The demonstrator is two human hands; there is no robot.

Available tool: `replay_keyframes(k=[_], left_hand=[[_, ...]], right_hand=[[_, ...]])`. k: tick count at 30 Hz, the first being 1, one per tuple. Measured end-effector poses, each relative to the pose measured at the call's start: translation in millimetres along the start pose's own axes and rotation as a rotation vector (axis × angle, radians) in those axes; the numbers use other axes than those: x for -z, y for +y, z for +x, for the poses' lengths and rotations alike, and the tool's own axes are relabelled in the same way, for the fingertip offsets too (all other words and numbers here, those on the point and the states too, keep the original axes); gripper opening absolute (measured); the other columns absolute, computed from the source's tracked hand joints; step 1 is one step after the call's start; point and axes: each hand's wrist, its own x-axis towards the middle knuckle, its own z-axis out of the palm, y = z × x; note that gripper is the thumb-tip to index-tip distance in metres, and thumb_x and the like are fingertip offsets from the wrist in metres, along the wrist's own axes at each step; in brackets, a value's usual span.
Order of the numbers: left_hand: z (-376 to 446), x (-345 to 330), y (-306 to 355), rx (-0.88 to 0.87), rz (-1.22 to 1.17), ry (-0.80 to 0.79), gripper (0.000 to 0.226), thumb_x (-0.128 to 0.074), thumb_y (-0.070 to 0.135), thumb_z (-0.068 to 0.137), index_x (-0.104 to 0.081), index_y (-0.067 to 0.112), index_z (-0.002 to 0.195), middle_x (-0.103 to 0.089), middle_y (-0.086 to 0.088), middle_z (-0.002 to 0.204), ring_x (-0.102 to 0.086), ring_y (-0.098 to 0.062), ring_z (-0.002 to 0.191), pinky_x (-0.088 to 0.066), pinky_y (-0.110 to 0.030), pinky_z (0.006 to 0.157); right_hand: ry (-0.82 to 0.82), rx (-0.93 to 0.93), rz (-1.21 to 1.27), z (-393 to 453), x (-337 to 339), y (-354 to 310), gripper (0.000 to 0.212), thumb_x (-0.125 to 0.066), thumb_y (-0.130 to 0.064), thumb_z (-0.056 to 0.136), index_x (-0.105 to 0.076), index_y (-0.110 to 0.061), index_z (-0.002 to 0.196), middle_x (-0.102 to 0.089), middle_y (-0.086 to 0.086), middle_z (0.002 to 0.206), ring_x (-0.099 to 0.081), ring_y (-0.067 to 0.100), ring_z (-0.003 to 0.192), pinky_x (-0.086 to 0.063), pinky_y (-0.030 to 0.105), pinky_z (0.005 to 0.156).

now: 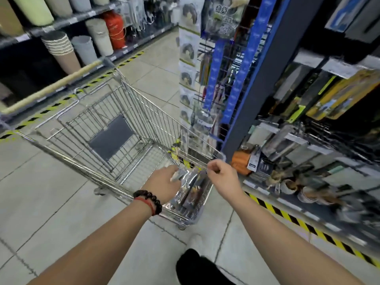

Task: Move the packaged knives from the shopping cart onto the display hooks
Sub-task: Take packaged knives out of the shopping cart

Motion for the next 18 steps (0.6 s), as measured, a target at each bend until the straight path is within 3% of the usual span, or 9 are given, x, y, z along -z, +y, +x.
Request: replay_keyframes(k=[3, 5, 7, 11, 13, 16, 18], left_hand=[[26.3, 2.9, -4.8, -0.009, 0.014, -0.035, 0.046, -0.051, 0.032, 0.093, -0.045, 0.026, 0.138, -0.054, 0.000, 0.135, -0.059, -0.019, 0.107, -0.050, -0.035, 0.092], [42.2, 7.5, -12.8, 0.011, 0.052, -0.066, 0.044, -0.051, 0.031, 0.093, -0.046, 0.025, 0.137, -0.055, 0.000, 0.134, -0.055, -0.019, 0.115, -0.046, -0.032, 0.096], [61.4, 12.9, -22.6, 0.031, 0.086, -0.094, 0.044, -0.051, 0.031, 0.094, -0.047, 0.022, 0.136, -0.055, -0.002, 0.133, -0.054, -0.020, 0.115, -0.044, -0.030, 0.094], [101.8, 14.6, -39.4, 0.051, 0.126, -0.175, 0.046, -0.052, 0.032, 0.093, -0.046, 0.023, 0.137, -0.054, -0.002, 0.135, -0.055, -0.020, 0.116, -0.046, -0.030, 0.094], [124.8, 8.8, -48.7, 0.056, 0.119, -0.229, 0.045, -0.052, 0.030, 0.093, -0.046, 0.023, 0.137, -0.054, -0.003, 0.136, -0.056, -0.020, 0.114, -0.048, -0.030, 0.092], [158.4, -6.8, -67.3, 0.071, 0.111, -0.318, 0.044, -0.050, 0.029, 0.093, -0.046, 0.024, 0.136, -0.053, -0.004, 0.138, -0.061, -0.023, 0.106, -0.050, -0.029, 0.084], [181.9, -19.9, -81.6, 0.081, 0.108, -0.383, 0.044, -0.050, 0.029, 0.092, -0.045, 0.025, 0.136, -0.053, -0.004, 0.138, -0.062, -0.021, 0.103, -0.049, -0.027, 0.081]], right_hand=[[0.034, -0.030, -0.006, 25.7, -10.6, 6.5, 0.013, -0.059, -0.012, 0.092, -0.065, -0.019, 0.100, -0.064, -0.011, 0.090, -0.059, 0.006, 0.078, -0.041, 0.010, 0.063], [0.022, -0.052, 0.013, 45.4, -22.8, 9.2, 0.013, -0.057, -0.011, 0.092, -0.065, -0.017, 0.102, -0.063, -0.008, 0.090, -0.059, 0.010, 0.080, -0.040, 0.012, 0.063], [0.003, -0.096, 0.041, 65.0, -39.2, 10.3, 0.011, -0.057, -0.010, 0.092, -0.061, -0.019, 0.096, -0.060, -0.010, 0.082, -0.055, 0.010, 0.072, -0.041, 0.016, 0.060], [-0.011, -0.171, 0.067, 98.5, -73.7, 17.9, 0.013, -0.063, -0.010, 0.088, -0.061, -0.023, 0.085, -0.062, -0.006, 0.079, -0.060, 0.019, 0.078, -0.046, 0.030, 0.074], [-0.026, -0.228, 0.089, 109.3, -87.3, 28.0, 0.009, -0.063, -0.012, 0.089, -0.064, -0.020, 0.093, -0.064, -0.004, 0.086, -0.064, 0.021, 0.083, -0.050, 0.032, 0.078], [-0.049, -0.363, 0.124, 114.7, -106.3, 45.4, 0.019, -0.058, -0.015, 0.091, -0.064, -0.023, 0.107, -0.066, -0.005, 0.097, -0.066, 0.023, 0.086, -0.056, 0.038, 0.080], [-0.065, -0.436, 0.129, 117.5, -121.7, 58.3, 0.023, -0.056, -0.012, 0.091, -0.064, -0.022, 0.110, -0.066, -0.004, 0.096, -0.064, 0.022, 0.082, -0.054, 0.035, 0.077]])
